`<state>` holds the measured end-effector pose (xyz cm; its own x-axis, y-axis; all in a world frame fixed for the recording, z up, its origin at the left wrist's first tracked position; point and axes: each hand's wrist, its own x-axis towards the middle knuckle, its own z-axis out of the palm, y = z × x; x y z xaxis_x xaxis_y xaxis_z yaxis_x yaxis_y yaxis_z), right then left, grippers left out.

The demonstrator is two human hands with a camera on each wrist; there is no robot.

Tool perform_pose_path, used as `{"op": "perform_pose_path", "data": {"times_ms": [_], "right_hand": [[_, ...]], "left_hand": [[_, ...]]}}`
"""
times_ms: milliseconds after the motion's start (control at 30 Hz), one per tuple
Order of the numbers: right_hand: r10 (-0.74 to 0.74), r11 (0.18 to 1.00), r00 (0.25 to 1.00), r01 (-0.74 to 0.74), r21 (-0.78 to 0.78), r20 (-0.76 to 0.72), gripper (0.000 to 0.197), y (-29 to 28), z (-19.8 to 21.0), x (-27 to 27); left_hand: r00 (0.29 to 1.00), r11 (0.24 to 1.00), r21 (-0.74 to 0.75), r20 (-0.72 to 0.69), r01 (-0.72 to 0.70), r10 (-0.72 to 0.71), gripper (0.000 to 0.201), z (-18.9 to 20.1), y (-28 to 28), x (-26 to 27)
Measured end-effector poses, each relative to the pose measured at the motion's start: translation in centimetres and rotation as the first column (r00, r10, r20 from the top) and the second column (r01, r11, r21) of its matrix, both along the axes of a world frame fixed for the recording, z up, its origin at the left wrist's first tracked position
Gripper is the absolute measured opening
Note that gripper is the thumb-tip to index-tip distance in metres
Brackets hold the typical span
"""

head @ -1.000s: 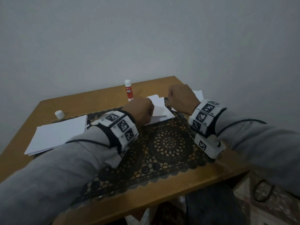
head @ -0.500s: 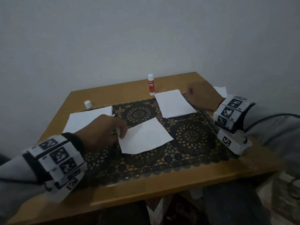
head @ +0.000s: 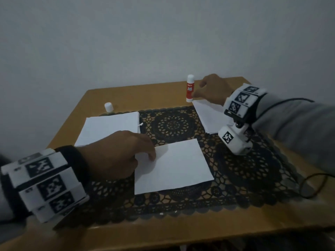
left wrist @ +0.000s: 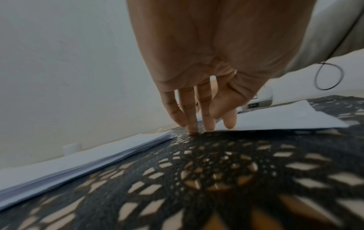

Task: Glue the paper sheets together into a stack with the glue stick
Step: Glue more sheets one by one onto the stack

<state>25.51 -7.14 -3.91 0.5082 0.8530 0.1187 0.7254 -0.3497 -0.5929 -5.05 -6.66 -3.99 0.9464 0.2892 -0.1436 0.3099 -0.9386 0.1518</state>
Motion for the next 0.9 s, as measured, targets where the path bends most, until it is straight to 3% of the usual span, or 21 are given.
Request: {"op": "perform_pose_path", "data": {"times_ms": [133,233,300,400,467,567,700,900], "right_hand": [[0.019,0.994,0.999,-0.023,-0.104,-0.041,0.025,2.6,-0.5,0.1],[0.011,0.990,0.999,-0.017,-0.140,-0.043,0.033,3.5,-1.0,0.3],[-0.006,0.995,1.000,0.003,-0.100,-0.022,0.033,3.7,-1.0,0.2],[-0.008,0.999,1.000,0.008,0.048,-0.001,0.018,3.3,-0.1,-0.9],[0.080,0.994,0.997,-0.082,0.073,0.024,0.015,2.3,0.9,-2.2],[0.325,0.946,0.946,-0.324,-0.024,0.010,0.008,0.3,2.2,-4.2],[0.533,0.839,0.844,-0.517,-0.167,0.062,0.018,-3.0,3.4,-7.7],[0.626,0.773,0.777,-0.609,-0.177,0.060,0.024,-5.8,2.8,-12.2]], "left_hand": [[1.000,1.000,-0.022,0.006,0.000,0.000,0.059,0.2,-0.2,0.0],[1.000,0.999,-0.037,0.015,0.000,0.001,0.061,0.0,0.0,-0.4],[1.000,1.000,-0.024,0.020,-0.005,0.006,0.061,-0.2,-0.3,-0.7],[1.000,0.989,0.148,-0.013,0.024,-0.022,0.059,-0.8,-1.4,-0.9],[0.990,0.965,0.257,-0.137,0.057,-0.022,0.057,-1.0,-2.6,-1.0],[0.968,0.978,0.209,-0.248,0.023,0.030,0.059,-0.9,-4.5,-1.2],[0.975,0.999,0.038,-0.219,-0.023,0.030,0.060,-0.5,-6.1,-2.0],[0.969,0.990,0.142,-0.248,0.016,0.020,0.065,-1.5,-6.6,-2.4]]}}
